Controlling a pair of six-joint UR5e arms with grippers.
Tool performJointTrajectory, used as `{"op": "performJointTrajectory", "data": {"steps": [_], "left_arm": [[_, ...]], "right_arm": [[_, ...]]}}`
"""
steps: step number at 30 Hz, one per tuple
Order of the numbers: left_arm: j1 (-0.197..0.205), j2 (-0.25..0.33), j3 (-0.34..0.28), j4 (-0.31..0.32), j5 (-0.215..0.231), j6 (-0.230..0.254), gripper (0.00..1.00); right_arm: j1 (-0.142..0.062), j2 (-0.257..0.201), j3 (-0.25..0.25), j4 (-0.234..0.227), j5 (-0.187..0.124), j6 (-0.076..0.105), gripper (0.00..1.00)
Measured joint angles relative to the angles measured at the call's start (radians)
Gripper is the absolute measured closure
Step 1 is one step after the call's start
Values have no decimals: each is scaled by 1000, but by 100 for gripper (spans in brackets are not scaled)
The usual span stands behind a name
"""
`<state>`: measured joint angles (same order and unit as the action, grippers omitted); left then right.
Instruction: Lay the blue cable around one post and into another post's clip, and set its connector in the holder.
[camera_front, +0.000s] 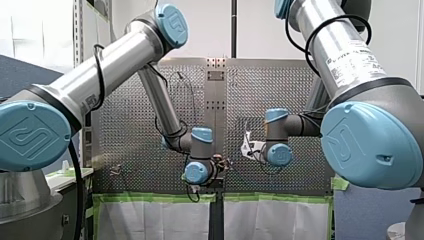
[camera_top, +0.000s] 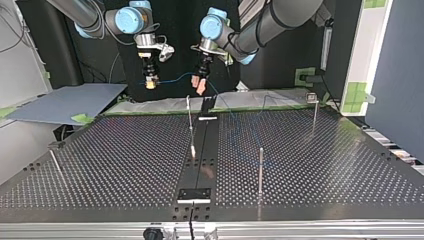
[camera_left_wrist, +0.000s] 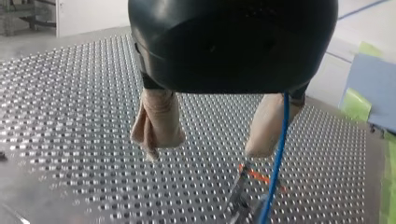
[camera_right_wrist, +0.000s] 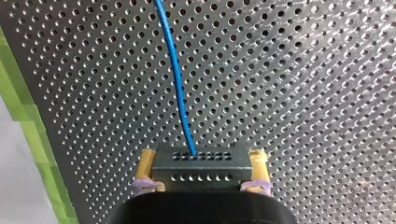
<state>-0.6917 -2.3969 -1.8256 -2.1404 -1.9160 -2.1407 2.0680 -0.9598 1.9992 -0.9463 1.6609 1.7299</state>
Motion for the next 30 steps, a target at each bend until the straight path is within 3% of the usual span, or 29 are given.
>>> {"op": "performJointTrajectory", "data": {"steps": [2, 3, 4, 5, 6, 7, 18, 24, 30], "left_arm": [[0, -13, 0, 13, -8, 0, 40], [-1, -20, 0, 21, -11, 2, 40], [-1, -24, 0, 28, -13, 3, 64], [-1, -28, 0, 35, -14, 6, 76], [-2, -31, 0, 46, -14, 10, 76], [-2, -32, 0, 54, -13, 13, 85], [-4, -35, 1, 159, 19, 62, 92], [-4, -35, 1, 178, 12, 99, 92], [-4, -36, 1, 174, 9, 133, 92]], "right_arm": [[-3, 0, 0, 3, -1, -1, 98], [-4, 0, 0, 5, -1, -3, 98], [-6, 0, 0, 8, -1, -5, 98], [-7, 0, 0, 9, 0, -7, 98], [-8, 0, 0, 10, 0, -9, 98], [-9, 0, 0, 10, 0, -11, 98], [-20, 2, 0, 3, 4, -17, 98], [-37, 11, -1, -35, 17, -20, 98], [-54, 55, -7, -83, 21, -16, 98]]}}
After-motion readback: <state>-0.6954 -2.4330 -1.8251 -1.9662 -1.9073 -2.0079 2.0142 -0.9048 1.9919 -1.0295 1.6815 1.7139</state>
